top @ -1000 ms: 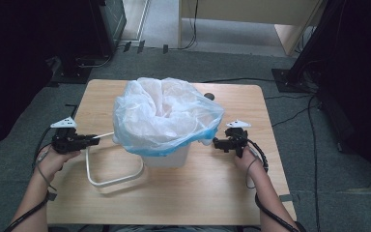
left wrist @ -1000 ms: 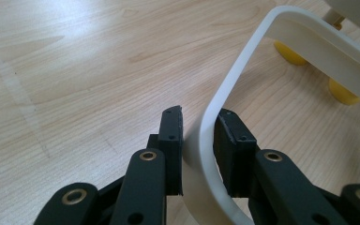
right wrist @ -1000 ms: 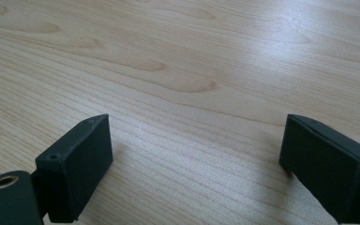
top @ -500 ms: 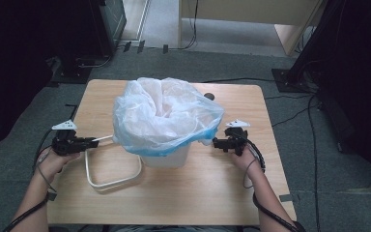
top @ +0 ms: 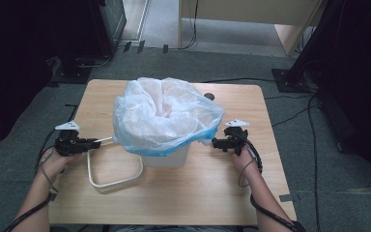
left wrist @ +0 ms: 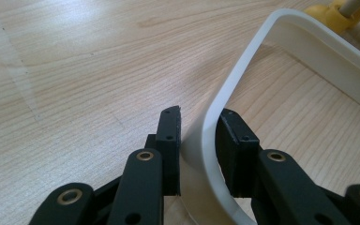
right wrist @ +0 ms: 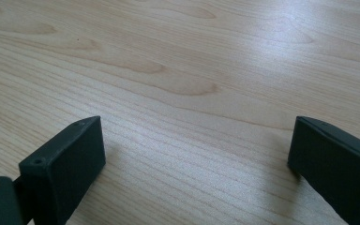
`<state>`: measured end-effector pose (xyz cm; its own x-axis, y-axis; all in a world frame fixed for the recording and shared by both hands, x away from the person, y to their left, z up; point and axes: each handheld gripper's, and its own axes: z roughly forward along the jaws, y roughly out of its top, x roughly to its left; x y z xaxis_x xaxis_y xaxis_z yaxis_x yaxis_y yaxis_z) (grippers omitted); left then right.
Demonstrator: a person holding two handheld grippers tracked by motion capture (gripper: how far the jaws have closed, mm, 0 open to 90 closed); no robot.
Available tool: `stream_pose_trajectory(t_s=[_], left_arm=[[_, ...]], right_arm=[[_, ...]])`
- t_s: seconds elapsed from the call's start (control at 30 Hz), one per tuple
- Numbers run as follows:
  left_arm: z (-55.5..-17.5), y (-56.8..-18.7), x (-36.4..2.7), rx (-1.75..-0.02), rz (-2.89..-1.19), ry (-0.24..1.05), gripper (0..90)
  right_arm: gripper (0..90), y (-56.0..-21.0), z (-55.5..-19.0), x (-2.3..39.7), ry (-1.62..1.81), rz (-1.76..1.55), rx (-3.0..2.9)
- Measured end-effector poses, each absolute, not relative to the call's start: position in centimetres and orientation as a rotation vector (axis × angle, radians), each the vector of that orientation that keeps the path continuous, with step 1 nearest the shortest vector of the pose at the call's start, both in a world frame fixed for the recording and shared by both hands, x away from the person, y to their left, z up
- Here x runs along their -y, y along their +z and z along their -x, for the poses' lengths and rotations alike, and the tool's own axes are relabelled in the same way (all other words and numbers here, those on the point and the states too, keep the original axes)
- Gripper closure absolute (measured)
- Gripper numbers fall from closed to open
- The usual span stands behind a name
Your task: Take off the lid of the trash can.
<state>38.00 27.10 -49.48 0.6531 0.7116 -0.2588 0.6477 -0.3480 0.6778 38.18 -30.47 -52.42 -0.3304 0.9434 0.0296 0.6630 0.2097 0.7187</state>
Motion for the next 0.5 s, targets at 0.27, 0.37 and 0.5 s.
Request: stream_pose_trajectory(t_s=[0.27,0.37,0.5], left_arm=[[-38.03,-49.61,-26.84,-1.054,-2.083,0.092,68.6],[-38.01,-49.57,-26.76,-1.047,-2.083,0.095,67.2],[-37.96,-49.50,-26.66,-1.042,-2.090,0.107,62.0]], right_arm=[[3.6,-52.42,-38.25,30.50,0.906,-1.487,-2.077],[3.6,-52.42,-38.24,30.50,0.906,-1.488,-2.077],[3.5,-52.43,-38.27,30.51,0.907,-1.484,-2.078]])
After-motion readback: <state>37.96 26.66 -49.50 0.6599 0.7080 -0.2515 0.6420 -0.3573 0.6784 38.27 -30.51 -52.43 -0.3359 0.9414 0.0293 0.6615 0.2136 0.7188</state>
